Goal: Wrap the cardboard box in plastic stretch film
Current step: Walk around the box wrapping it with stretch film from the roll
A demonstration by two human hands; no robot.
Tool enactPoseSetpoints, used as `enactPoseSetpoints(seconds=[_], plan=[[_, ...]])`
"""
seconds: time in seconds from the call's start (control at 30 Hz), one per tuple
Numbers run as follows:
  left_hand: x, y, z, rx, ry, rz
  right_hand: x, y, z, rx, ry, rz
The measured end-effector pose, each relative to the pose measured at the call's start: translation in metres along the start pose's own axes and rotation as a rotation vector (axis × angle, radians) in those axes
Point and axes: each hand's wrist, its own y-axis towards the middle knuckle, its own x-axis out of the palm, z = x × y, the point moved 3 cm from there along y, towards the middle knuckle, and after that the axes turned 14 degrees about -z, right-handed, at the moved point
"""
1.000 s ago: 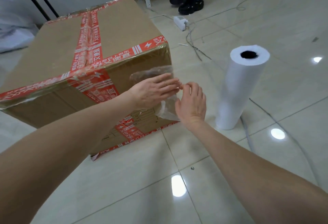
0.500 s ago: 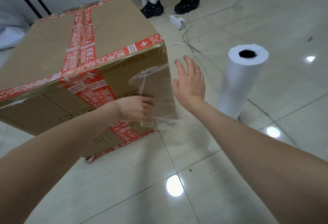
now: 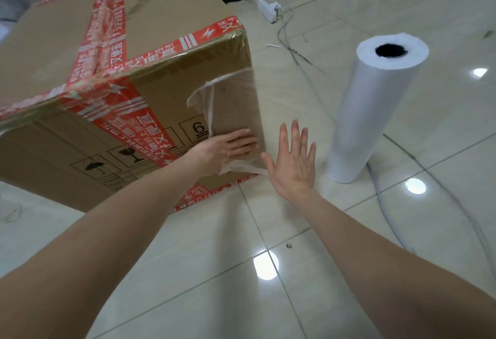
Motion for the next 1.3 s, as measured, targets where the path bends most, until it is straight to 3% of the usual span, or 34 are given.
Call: enactPoseSetpoints(seconds=[0.2,0.4,0.87,1.1,1.3], plan=[[-0.001,0.011,0.016,0.057,-0.172,0.085,0.016,0.002,-0.002,0.012,0.145,0.035],[0.007,0.022,0.040,0.048,-0.043,0.046,0.043,0.004,0.003,0.043,0.180,-0.008],[0.013,0.055,0.073,0.103,0.075,0.139,0.078,0.013,0.011,0.132,0.200,-0.061],[0.012,0.064,0.089,0.103,0.140,0.057,0.081,0.004,0.023,0.177,0.182,-0.022],[0.015,0.056,0.108,0.295,0.017,-0.073,0.068,-0.007,0.042,0.179,0.140,-0.013]])
